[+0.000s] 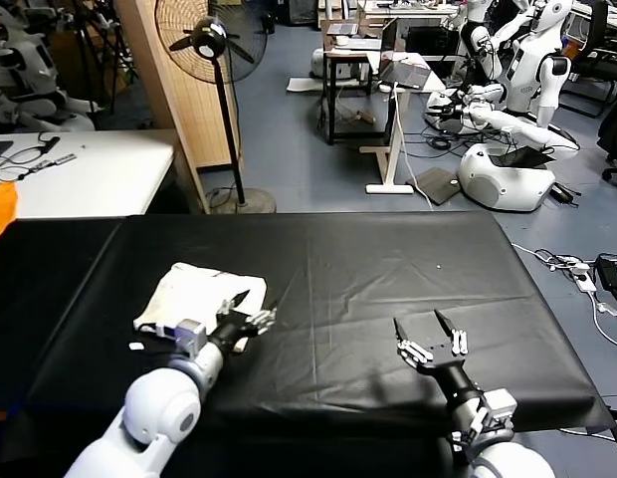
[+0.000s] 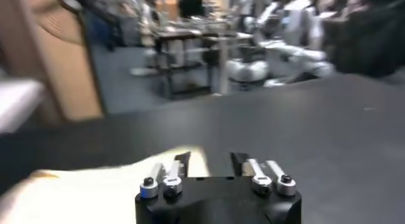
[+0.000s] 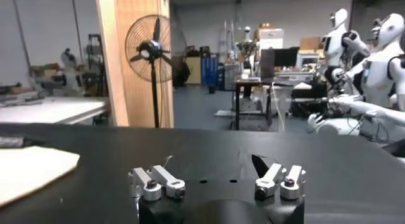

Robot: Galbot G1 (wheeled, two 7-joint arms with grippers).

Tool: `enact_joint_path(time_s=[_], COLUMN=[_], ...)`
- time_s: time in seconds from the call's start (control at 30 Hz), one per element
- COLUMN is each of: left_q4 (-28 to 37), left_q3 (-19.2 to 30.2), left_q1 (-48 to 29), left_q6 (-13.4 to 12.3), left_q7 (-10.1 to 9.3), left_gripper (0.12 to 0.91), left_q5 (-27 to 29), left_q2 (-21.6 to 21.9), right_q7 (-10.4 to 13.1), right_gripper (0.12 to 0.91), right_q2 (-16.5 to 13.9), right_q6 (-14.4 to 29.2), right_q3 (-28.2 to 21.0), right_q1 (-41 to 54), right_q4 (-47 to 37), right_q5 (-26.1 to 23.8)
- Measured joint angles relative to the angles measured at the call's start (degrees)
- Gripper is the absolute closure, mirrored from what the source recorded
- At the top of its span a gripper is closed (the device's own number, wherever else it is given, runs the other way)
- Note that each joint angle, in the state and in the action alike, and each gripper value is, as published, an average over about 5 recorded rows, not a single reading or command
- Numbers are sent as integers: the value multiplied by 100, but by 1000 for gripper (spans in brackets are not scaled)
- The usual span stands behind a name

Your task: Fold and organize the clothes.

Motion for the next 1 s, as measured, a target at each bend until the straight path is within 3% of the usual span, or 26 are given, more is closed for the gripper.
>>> enact_joint_path(time_s=[0.07, 0.23, 0.4, 0.5, 0.73, 1.0], left_q4=[-38, -134, -293, -382, -486, -464], left_q3=[-52, -349, -730, -910, -1218, -1344], left_q1=[-5, 48, 214, 328, 574, 670], left_q6=[-111, -563, -1245, -1485, -1657, -1703], left_q7=[55, 295, 447, 465, 478, 479], left_gripper=[246, 233, 232, 232, 232, 232], left_q5=[-49, 141, 476, 590, 631, 587], left_q2=[28, 181, 257, 257, 220, 220], right_q7=[39, 260, 495, 561, 566, 568], right_gripper=[227, 227, 227, 227, 227, 227], right_q2=[-40, -28, 183, 378, 980, 1315], right_q6=[-82, -391, -828, -1053, -1308, -1451], right_q3=[-125, -677, -1565, -2137, -3170, -3519], right_q1=[106, 641, 1565, 2228, 3657, 4181], right_q4=[-67, -247, -549, -812, -1837, -2767], right_q5=[107, 511, 1013, 1098, 947, 871])
